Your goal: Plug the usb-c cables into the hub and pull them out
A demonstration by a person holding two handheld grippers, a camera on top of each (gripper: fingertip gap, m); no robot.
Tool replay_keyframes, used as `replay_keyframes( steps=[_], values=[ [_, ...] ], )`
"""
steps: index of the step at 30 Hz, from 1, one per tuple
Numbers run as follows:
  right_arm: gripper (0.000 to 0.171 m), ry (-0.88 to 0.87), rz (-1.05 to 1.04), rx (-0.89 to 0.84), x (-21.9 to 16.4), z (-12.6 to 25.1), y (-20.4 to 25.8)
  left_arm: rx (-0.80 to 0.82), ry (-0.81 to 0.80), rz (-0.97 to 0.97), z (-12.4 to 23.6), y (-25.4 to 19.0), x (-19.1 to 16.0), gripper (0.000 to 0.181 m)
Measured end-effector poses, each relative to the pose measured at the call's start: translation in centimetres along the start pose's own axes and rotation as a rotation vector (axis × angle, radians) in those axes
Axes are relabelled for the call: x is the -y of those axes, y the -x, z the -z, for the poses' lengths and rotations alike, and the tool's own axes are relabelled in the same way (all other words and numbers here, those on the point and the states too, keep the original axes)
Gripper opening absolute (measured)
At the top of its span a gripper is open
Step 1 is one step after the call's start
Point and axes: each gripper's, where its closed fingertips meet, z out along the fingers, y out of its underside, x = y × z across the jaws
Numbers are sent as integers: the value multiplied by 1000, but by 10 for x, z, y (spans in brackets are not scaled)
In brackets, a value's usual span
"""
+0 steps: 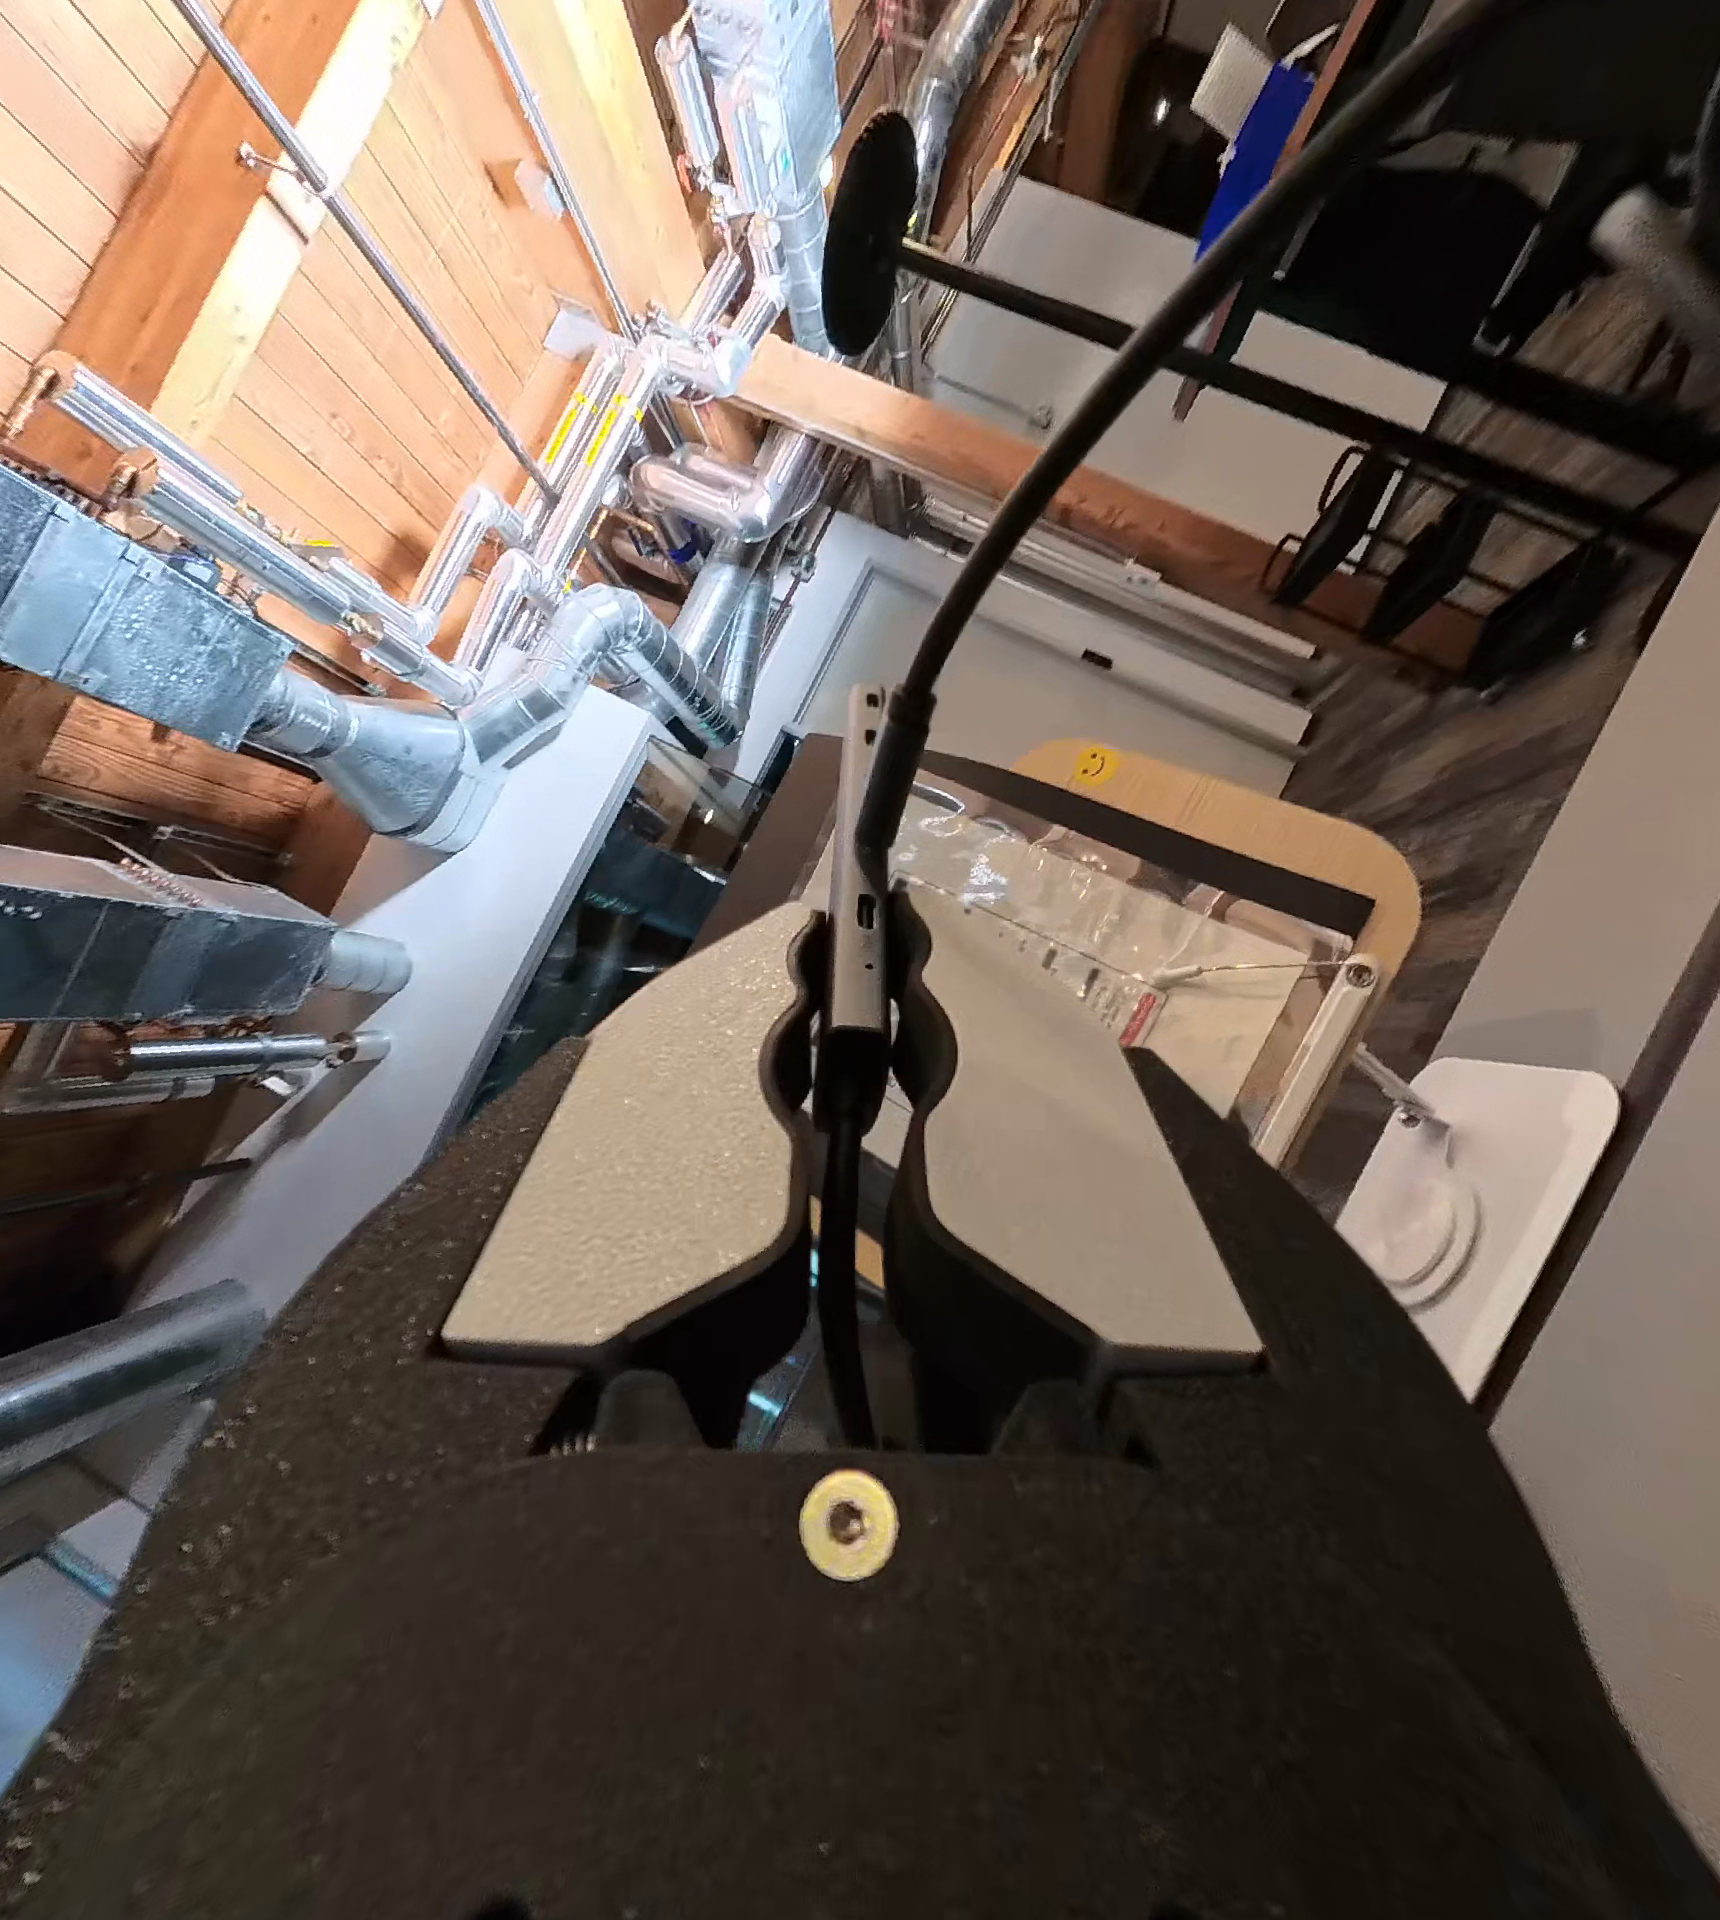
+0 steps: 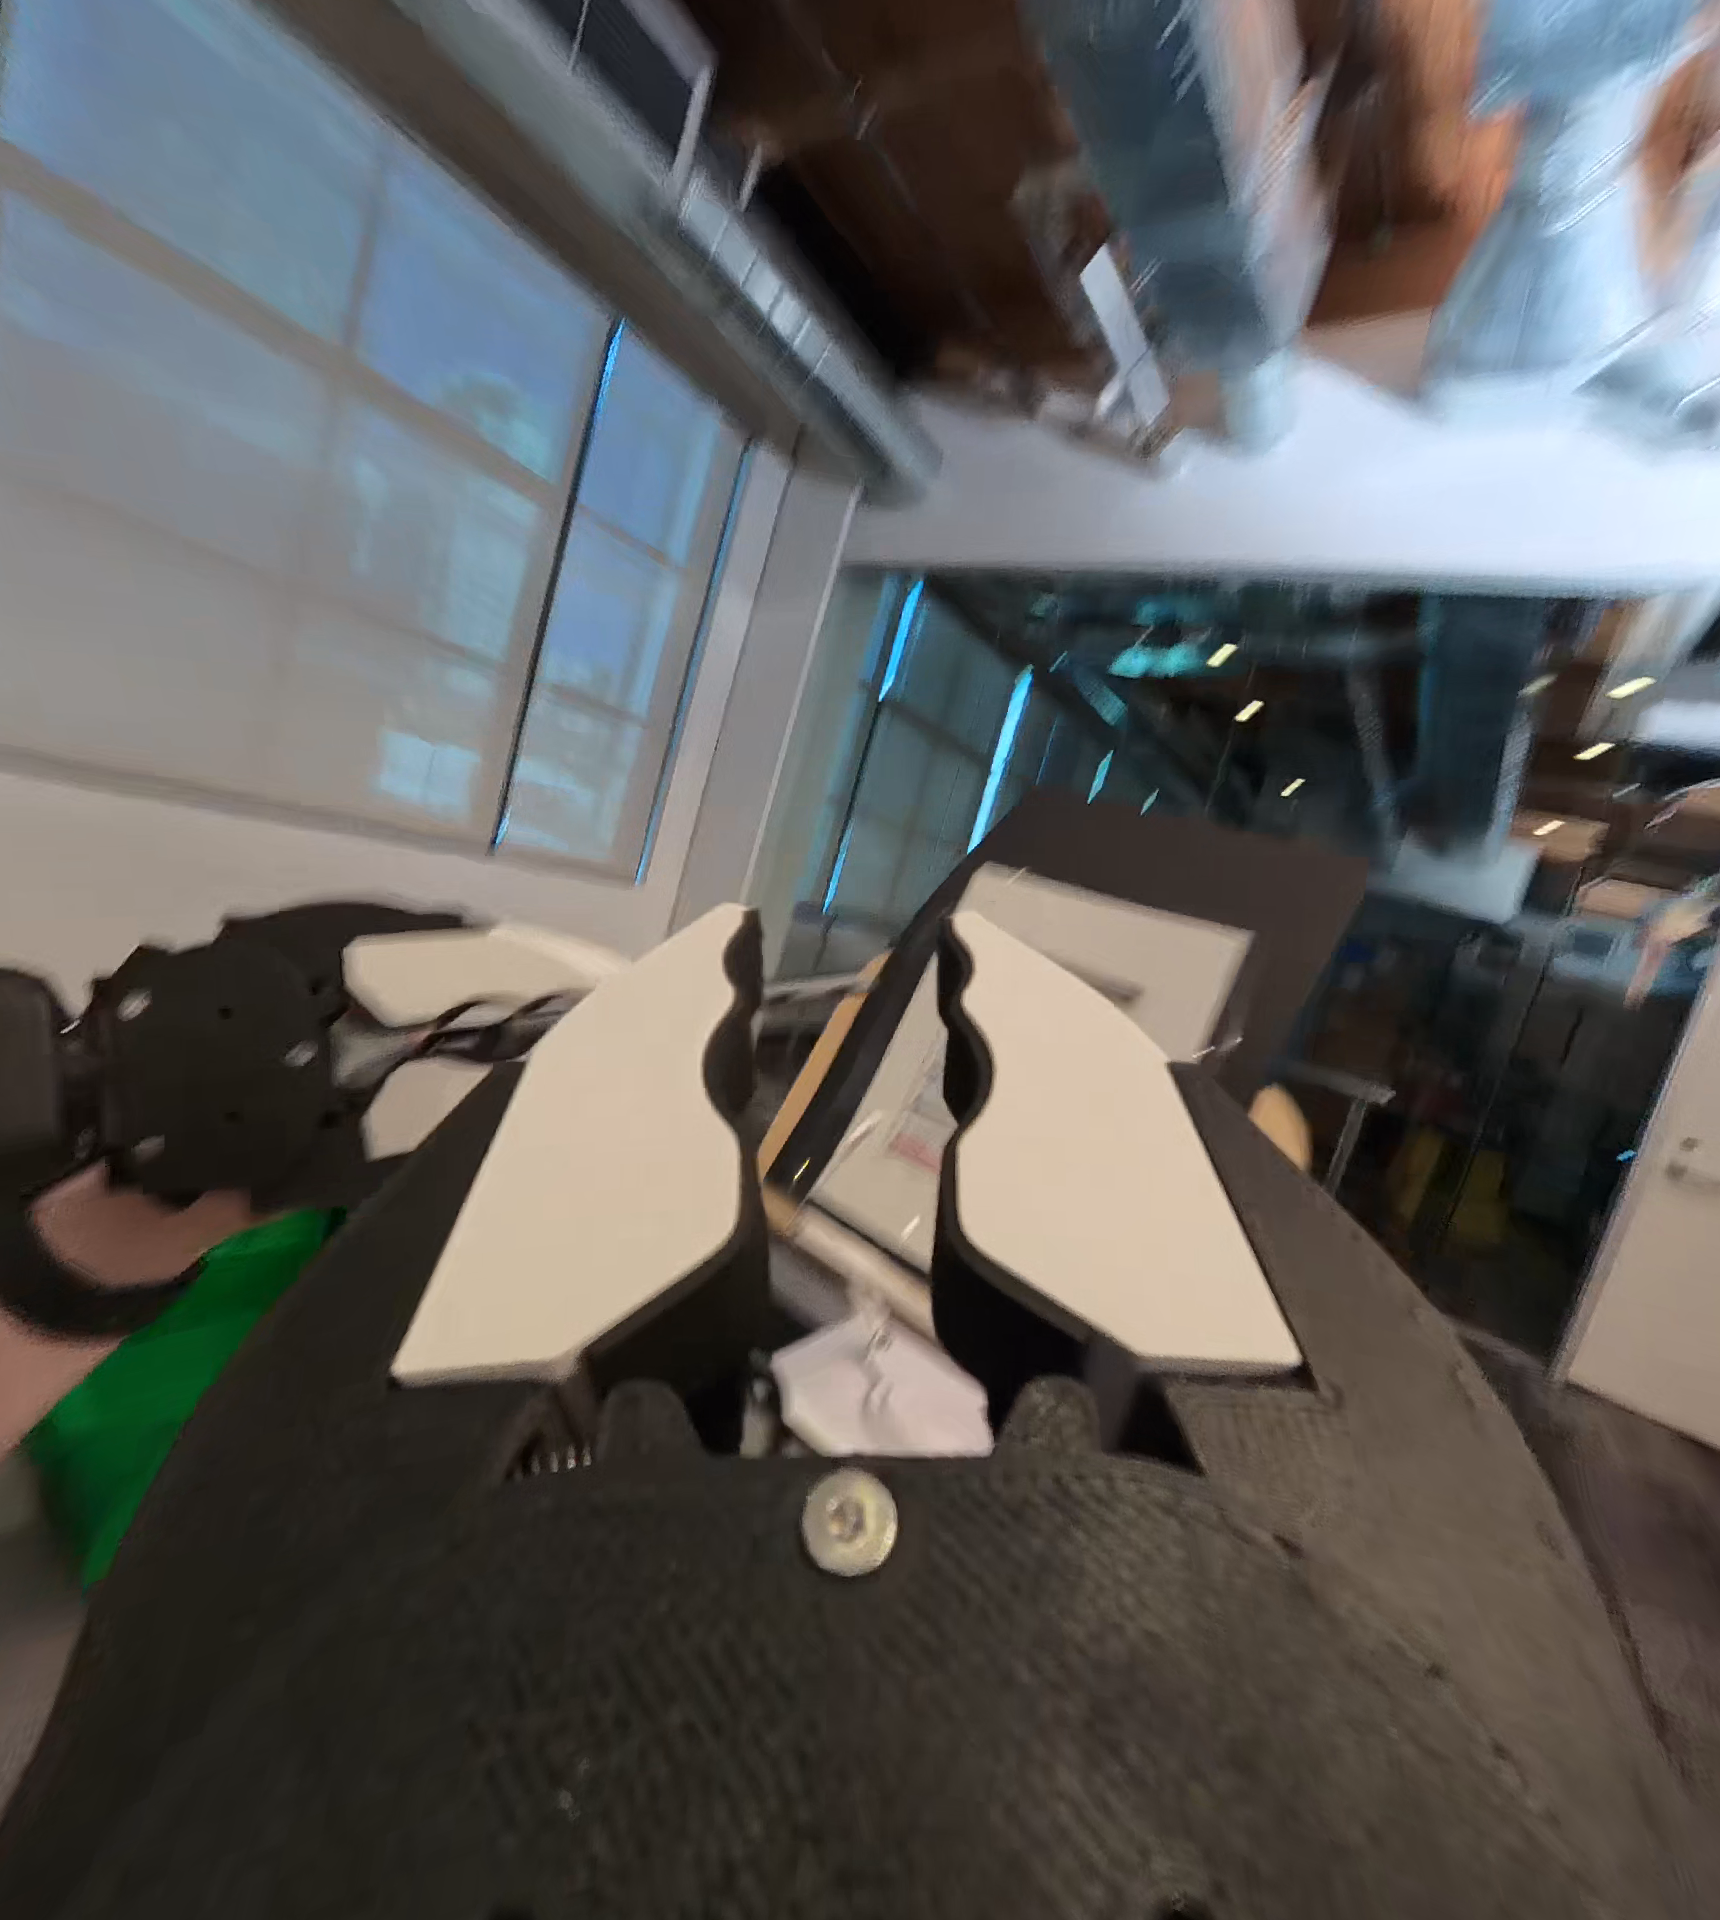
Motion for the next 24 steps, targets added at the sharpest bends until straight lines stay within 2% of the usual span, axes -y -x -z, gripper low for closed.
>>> replay_keyframes(
  steps=[4, 6, 16, 19, 24],
  values=[
    [45, 306, -30, 74, -60, -26, 34, 23, 3, -41, -2, -5, 3, 9],
    [47, 374, -46, 60, -77, -31, 35, 28, -4, -68, -3, -8, 5, 9],
    [27, 442, 119, 67, -97, -32, 36, -31, -46, -128, -7, -37, 28, 9],
    [13, 407, 113, 96, -94, -32, 41, -31, -47, -129, -7, -39, 31, 10],
    [17, 416, 85, 111, -96, -31, 38, -35, -50, -131, -8, -42, 31, 10]
  ],
)
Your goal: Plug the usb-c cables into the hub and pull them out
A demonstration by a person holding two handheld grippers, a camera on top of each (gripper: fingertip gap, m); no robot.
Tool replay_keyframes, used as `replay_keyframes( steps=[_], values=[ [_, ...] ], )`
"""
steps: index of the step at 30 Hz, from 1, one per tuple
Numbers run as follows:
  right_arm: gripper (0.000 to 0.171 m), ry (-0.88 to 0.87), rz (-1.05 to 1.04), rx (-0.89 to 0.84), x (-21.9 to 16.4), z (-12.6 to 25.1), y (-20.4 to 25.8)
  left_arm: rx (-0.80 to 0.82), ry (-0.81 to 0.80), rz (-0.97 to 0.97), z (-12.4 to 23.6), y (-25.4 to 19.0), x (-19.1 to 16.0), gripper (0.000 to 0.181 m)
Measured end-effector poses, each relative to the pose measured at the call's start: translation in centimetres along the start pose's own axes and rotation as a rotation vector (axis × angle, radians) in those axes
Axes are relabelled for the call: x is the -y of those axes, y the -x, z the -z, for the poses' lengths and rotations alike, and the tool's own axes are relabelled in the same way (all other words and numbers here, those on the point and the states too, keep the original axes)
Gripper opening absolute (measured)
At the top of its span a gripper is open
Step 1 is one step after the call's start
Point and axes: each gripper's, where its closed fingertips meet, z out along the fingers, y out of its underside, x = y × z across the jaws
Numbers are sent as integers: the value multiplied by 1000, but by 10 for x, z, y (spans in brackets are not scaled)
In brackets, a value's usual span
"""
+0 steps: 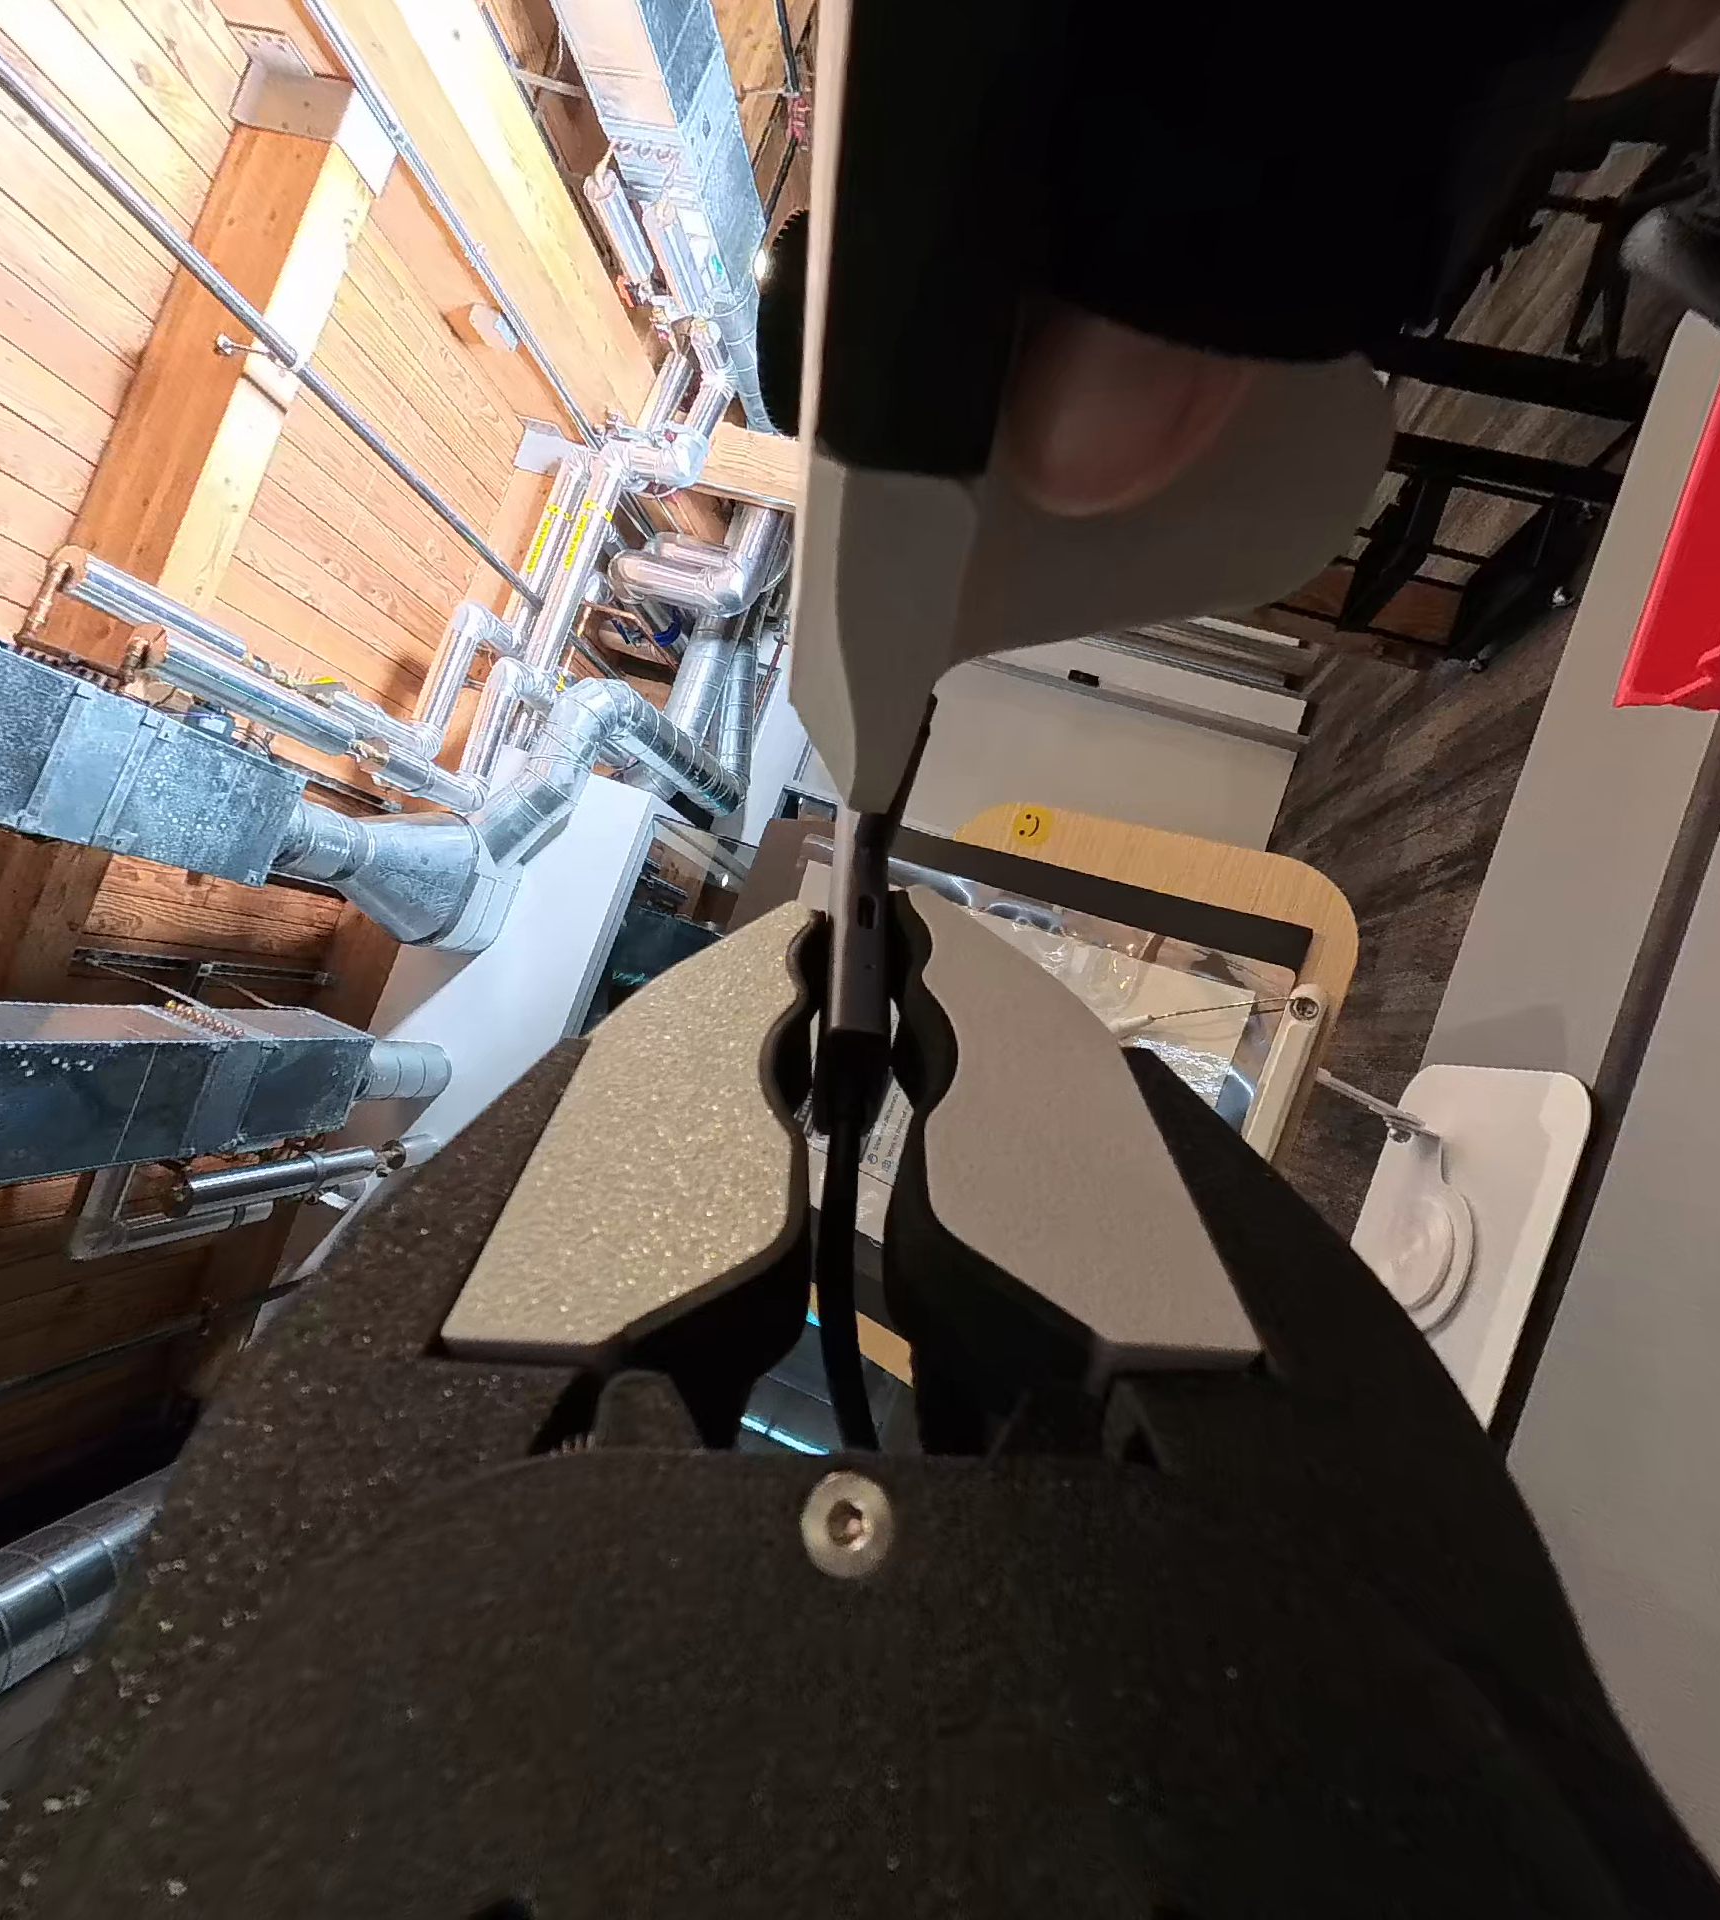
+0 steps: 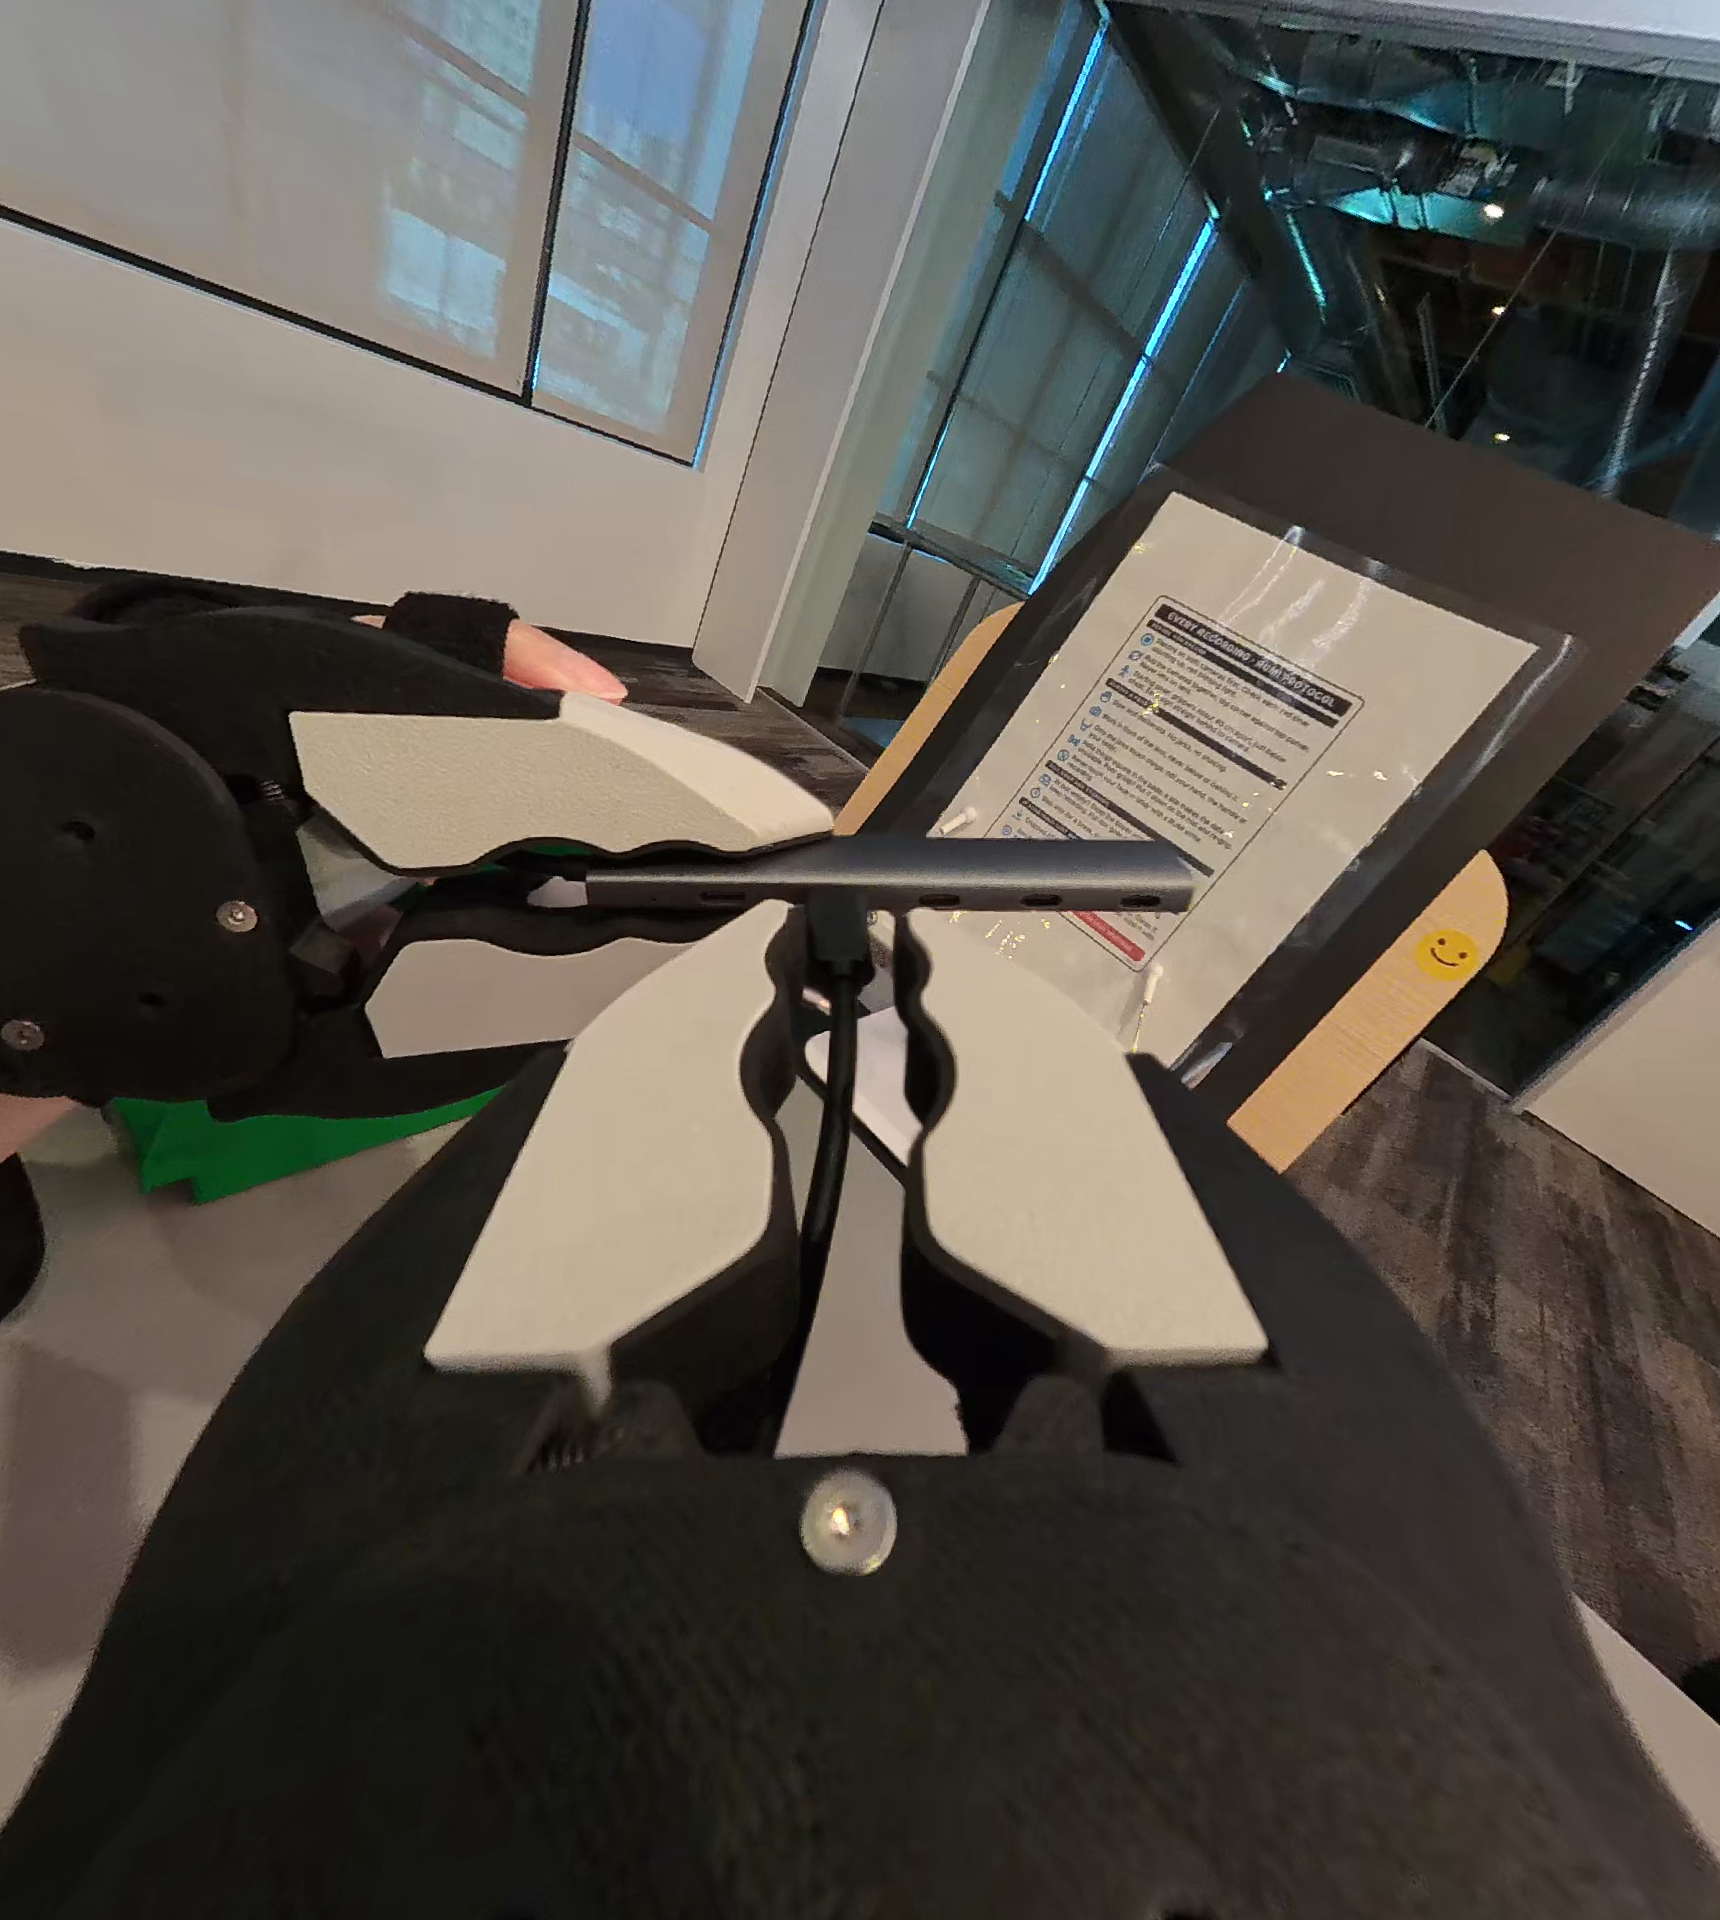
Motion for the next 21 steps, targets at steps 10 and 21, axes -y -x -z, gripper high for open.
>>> replay_keyframes(
  steps=[10, 21],
  values=[
    [21, 8, 30, -1, -3, -1, -2, 10, 0, 1, -1, -1, 0, 10],
    [14, -18, 96, -8, -3, -6, 3, 23, -10, 10, 0, 4, 3, 10]
  ],
)
